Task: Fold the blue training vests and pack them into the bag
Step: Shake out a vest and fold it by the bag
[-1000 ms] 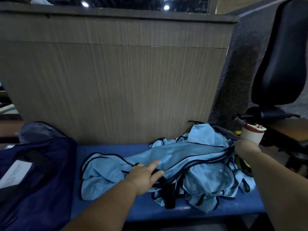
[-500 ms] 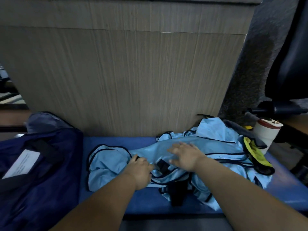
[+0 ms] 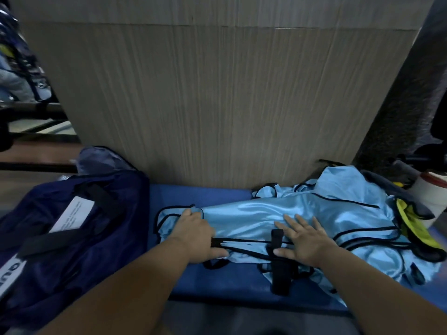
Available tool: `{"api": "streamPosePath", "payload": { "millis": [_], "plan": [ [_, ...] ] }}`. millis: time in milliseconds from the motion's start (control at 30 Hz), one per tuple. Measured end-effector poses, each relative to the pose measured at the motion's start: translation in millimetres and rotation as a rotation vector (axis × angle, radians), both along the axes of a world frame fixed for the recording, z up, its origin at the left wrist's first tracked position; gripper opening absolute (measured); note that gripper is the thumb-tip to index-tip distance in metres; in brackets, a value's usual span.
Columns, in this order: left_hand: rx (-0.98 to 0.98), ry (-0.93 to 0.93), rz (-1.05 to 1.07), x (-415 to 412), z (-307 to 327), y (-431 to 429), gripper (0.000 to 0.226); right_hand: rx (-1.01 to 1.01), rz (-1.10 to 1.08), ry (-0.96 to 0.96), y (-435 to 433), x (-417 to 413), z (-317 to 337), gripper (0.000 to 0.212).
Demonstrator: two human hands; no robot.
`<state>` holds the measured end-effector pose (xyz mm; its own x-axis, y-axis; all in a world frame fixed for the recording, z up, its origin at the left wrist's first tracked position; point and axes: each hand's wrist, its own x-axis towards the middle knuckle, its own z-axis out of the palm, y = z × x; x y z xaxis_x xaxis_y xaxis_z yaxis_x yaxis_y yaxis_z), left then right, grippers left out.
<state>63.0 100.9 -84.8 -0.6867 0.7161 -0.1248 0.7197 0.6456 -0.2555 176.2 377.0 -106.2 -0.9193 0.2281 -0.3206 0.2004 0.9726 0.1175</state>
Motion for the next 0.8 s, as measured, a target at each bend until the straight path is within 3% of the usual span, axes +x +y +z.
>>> {"api": "streamPosePath", "payload": {
  "millis": [67, 200, 333, 500, 633, 800],
  "plan": [
    [-0.017, 0.016, 0.032, -1, 3, -10, 0.087, 0.007, 0.004, 0.003, 0, 0, 1, 0.120],
    [-0.057, 0.022, 0.076, -9, 8, -34, 0.093, 0.030, -0.027, 0.008, 2, -1, 1, 0.123],
    [-0.082, 0.013, 0.113, -25, 5, -56, 0.072, 0.048, -0.050, -0.006, 5, -3, 3, 0.099],
    [0.171, -0.109, 0.146, -41, -4, -68, 0.033, 0.056, -0.087, -0.105, -1, -14, 10, 0.095],
    [0.407, -0.254, 0.198, -53, -13, -74, 0.050, -0.023, -0.125, -0.131, -23, -31, 33, 0.087],
    [0.696, -0.347, 0.347, -77, -27, -76, 0.070, -0.288, 0.087, 0.208, -86, -57, 37, 0.059]
  ]
}}
